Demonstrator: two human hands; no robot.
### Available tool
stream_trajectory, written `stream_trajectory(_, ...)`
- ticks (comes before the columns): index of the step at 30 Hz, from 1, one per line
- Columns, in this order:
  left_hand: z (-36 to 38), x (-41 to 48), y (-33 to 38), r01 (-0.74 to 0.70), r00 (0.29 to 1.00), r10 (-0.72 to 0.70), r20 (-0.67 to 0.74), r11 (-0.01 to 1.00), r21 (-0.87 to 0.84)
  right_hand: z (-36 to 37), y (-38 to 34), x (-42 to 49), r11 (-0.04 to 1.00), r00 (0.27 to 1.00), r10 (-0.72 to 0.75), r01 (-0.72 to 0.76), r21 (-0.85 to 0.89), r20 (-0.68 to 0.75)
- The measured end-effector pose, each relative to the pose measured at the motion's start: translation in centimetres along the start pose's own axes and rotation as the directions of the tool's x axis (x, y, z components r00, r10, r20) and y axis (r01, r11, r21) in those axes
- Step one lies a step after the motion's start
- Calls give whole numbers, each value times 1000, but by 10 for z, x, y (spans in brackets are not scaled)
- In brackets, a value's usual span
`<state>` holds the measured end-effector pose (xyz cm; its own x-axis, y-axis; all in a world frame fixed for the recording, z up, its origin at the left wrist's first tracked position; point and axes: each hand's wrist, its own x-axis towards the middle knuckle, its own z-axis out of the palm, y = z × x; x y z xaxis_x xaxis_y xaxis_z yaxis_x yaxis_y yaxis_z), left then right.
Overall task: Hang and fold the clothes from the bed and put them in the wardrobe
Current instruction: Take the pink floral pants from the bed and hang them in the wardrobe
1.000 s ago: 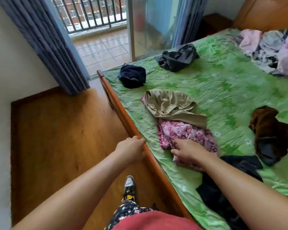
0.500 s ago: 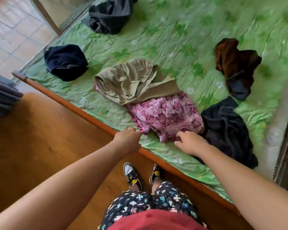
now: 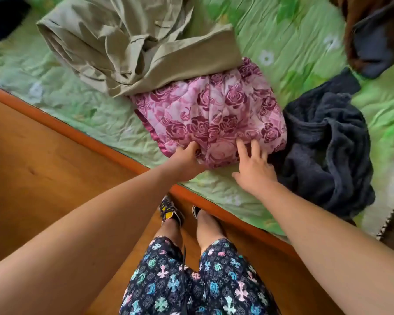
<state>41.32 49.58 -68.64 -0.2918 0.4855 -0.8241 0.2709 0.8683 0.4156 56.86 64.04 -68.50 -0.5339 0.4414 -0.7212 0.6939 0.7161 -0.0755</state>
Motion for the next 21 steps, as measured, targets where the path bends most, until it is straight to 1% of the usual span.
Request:
stream_trajectory(1,3,10,4,29,999,-33,-27,990,-141,3,0,7,1000,999,-23,23,0,-34)
stream_trajectory(3,9,26,11,48,990,-94,-105,926,-375,7,-5,21,998,992,-63,62,-12,-106)
stream_trajectory(5,11,34,19,35,961,-165,-220,866,-498,4,-12,30,995,979,-98,96,-19,-180)
stream_trajectory(7,13,35,25,11,930,-209,-300,835,-550,-3,-16,34,991,955,-131,135,-5,-266)
stream_trajectory(10,4,20,36,-70,903,-210,-374,789,-611,-21,-17,31,971,908,-212,236,23,-360)
stream_trajectory(13,-27,-8,53,-187,875,-187,-446,719,-669,-45,-12,16,935,893,-287,340,102,-347)
stream_trajectory(16,-76,-40,74,-297,858,-170,-485,605,-739,-74,-3,-9,917,881,-359,394,60,-308)
stream_trajectory(19,-130,-77,95,-366,826,-172,-537,562,-742,-107,1,-34,909,831,-366,415,29,-418)
stream_trajectory(20,-145,-91,103,-386,821,-172,-544,535,-751,-121,0,-41,908,819,-340,414,66,-462)
stream_trajectory(21,-160,-106,111,-410,821,-161,-548,503,-761,-138,-4,-48,896,814,-306,422,140,-493)
